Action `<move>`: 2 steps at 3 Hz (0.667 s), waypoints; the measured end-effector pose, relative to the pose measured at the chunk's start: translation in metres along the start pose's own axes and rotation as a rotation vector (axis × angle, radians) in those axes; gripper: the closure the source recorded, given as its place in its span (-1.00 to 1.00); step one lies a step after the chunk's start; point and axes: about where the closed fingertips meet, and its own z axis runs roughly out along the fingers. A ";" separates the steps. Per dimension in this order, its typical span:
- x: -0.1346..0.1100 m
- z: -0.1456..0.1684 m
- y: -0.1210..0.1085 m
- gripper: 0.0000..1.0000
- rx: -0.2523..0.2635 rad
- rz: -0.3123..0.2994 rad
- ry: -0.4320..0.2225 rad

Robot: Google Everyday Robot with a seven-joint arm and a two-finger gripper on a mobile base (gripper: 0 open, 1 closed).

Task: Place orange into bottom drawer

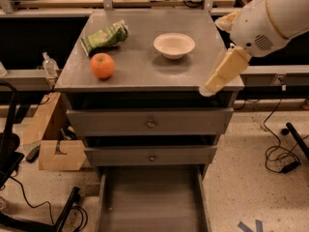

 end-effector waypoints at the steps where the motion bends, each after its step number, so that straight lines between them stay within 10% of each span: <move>1: -0.021 0.025 -0.013 -1.00 0.047 0.014 -0.198; 2: -0.054 0.039 -0.032 -1.00 0.155 0.021 -0.359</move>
Offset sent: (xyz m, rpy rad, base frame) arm 0.0673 0.0681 0.0096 0.4548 -0.3111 -0.0143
